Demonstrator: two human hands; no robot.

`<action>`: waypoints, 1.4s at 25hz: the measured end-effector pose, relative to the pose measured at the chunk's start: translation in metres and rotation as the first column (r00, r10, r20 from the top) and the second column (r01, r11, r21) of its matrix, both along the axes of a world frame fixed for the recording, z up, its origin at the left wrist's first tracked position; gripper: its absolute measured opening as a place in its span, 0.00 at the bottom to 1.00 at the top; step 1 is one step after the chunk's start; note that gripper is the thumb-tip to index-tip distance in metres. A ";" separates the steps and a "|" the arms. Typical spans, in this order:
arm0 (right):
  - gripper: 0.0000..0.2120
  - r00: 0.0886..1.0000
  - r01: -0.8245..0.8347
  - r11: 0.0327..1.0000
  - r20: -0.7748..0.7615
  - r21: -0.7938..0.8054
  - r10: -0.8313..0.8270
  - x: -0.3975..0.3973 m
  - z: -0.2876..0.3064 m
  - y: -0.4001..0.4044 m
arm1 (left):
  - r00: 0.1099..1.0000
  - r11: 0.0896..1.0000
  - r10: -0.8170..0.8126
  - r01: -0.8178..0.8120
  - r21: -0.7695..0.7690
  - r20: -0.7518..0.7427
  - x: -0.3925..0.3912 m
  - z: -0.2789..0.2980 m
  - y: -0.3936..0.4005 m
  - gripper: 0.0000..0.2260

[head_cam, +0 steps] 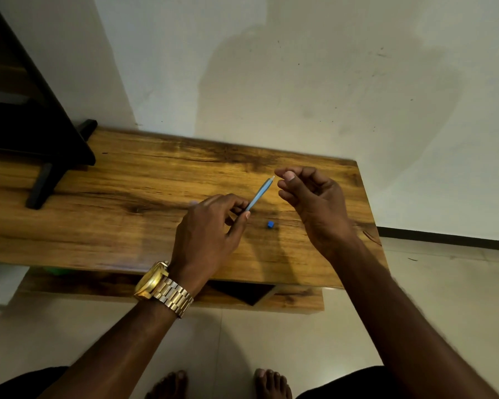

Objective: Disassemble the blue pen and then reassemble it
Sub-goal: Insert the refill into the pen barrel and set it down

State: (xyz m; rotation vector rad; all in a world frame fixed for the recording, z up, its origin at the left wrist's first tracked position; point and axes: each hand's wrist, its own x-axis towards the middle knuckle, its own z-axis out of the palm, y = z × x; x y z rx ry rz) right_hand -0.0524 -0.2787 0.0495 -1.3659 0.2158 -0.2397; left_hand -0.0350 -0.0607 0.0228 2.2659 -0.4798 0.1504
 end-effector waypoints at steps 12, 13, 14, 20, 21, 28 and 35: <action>0.07 0.999 -0.035 0.998 -0.011 0.060 0.036 0.001 -0.007 -0.002 | 0.999 0.999 -0.021 0.020 0.026 0.028 -0.004 0.002 -0.001 0.08; 0.07 0.999 -0.039 0.998 -0.007 0.056 0.040 0.001 -0.008 -0.003 | 0.999 0.999 -0.022 0.021 0.031 0.032 -0.004 0.002 -0.001 0.08; 0.06 0.999 -0.043 0.998 -0.003 0.042 0.043 0.001 -0.009 -0.003 | 0.999 0.999 -0.024 0.023 0.037 0.035 -0.004 0.002 -0.001 0.08; 0.07 0.996 -0.087 0.983 -0.018 -0.160 0.085 -0.001 -0.007 -0.011 | 0.999 0.997 -0.025 0.022 0.078 0.030 -0.003 0.002 0.002 0.07; 0.07 0.995 -0.098 0.978 -0.026 -0.182 0.095 -0.002 -0.006 -0.013 | 0.999 0.996 -0.021 0.018 0.084 0.033 -0.002 0.002 0.003 0.07; 0.07 0.992 -0.121 0.958 -0.073 -0.261 0.106 -0.003 -0.005 -0.017 | 0.995 0.977 -0.041 0.021 0.211 0.089 -0.004 0.002 0.003 0.09; 0.07 0.982 -0.176 0.946 -0.110 -0.271 0.151 -0.001 -0.010 -0.018 | 0.999 0.985 -0.033 0.025 0.171 0.040 -0.002 0.003 0.004 0.08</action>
